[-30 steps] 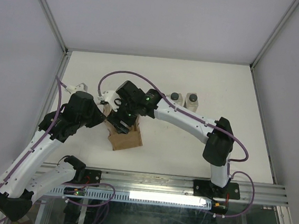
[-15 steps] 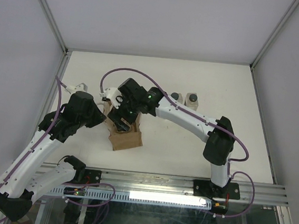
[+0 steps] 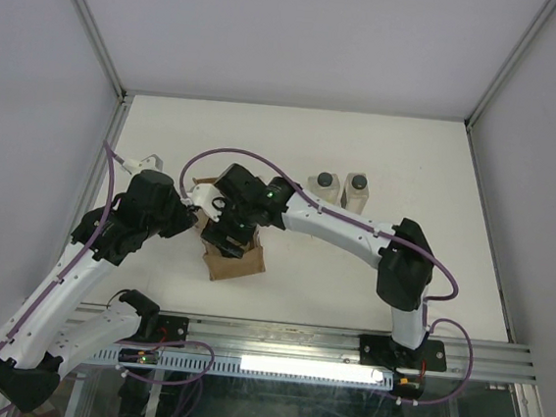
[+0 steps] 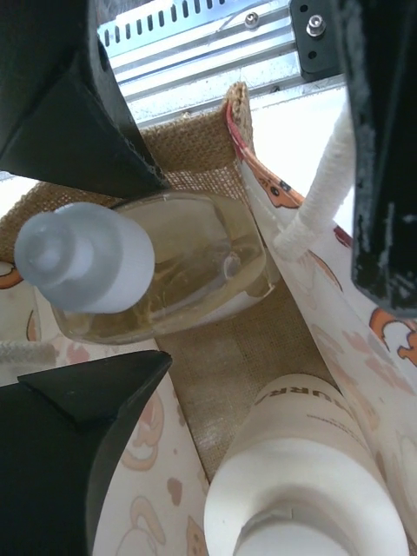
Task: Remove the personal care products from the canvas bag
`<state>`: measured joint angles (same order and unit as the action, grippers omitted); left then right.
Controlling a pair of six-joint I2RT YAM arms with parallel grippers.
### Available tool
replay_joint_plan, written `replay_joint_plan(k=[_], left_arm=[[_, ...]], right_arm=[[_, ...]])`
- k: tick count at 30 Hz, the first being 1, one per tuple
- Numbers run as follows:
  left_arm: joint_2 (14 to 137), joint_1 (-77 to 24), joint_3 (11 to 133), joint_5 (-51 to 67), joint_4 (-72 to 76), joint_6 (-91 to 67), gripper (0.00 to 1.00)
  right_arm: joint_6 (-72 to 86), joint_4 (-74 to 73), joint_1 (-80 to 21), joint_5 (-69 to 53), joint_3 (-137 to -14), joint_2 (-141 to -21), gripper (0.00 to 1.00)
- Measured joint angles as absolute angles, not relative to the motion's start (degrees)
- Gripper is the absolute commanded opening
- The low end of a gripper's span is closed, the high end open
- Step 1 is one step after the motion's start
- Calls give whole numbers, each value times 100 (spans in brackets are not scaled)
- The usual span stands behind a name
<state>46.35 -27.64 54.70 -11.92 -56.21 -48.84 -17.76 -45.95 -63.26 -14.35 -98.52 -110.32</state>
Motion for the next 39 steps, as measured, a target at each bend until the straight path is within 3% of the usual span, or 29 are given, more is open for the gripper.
replay_joint_plan(k=[6, 13, 20, 26, 39], left_arm=[[4635, -2764, 5470, -1192, -5623, -4884, 0], [4630, -2764, 5470, -1197, -5651, -4884, 0], [4619, -2764, 5470, -1199, -5662, -4884, 0], [4611, -2764, 5470, -1197, -5660, -4884, 0], [4609, -2764, 5470, -1197, -5658, -4884, 0]], right_arm=[[-1850, -4438, -6326, -1444, -9769, -11059, 61], [-1927, -4346, -6320, -1511, -9769, -11109, 58], [-1970, -4313, -6313, -1581, -9769, -11122, 24], [-1959, -4311, -6278, -1649, -9769, -11120, 0], [-808, -4641, -5601, -2368, -10055, -11115, 0]])
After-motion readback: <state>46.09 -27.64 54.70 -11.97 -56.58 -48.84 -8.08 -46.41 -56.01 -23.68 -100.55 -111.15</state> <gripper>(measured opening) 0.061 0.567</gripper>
